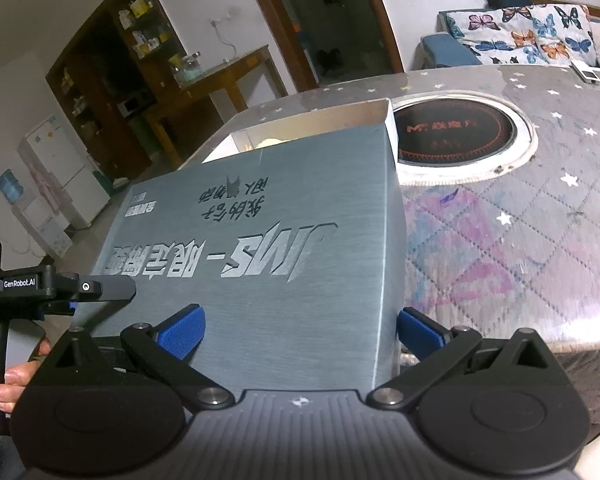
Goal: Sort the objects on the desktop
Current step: 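Carry the grey lid with both grippers over the white box, then lower the grey lid with both grippers toward the white box opening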
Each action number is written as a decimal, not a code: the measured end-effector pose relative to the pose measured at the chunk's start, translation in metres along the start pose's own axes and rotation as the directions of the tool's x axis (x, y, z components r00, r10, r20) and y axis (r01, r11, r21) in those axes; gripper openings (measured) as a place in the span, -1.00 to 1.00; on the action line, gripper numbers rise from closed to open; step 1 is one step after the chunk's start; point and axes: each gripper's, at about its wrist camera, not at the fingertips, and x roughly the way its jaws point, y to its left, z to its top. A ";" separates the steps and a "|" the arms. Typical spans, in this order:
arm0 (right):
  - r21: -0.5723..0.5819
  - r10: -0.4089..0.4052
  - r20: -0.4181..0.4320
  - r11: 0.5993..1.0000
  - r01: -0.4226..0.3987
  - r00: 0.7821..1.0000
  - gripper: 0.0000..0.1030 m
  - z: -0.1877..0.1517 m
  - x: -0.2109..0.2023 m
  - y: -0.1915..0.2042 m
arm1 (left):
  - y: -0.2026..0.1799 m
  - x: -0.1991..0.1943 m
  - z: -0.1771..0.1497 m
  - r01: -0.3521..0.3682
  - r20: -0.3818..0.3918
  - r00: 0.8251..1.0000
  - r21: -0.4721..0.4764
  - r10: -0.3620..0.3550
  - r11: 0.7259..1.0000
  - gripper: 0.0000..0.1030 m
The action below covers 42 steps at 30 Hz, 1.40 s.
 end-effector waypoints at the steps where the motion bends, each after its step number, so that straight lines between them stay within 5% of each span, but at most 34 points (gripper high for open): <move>1: 0.002 -0.001 -0.003 1.000 0.001 1.000 1.00 -0.001 0.001 0.000 | 0.001 0.001 0.000 -0.002 -0.006 1.000 -0.003 0.002 1.000 1.00; 42: 0.004 -0.005 -0.144 1.000 0.006 0.990 1.00 0.016 0.046 -0.005 | 0.028 0.032 0.021 -0.032 -0.173 0.985 -0.047 0.023 0.998 1.00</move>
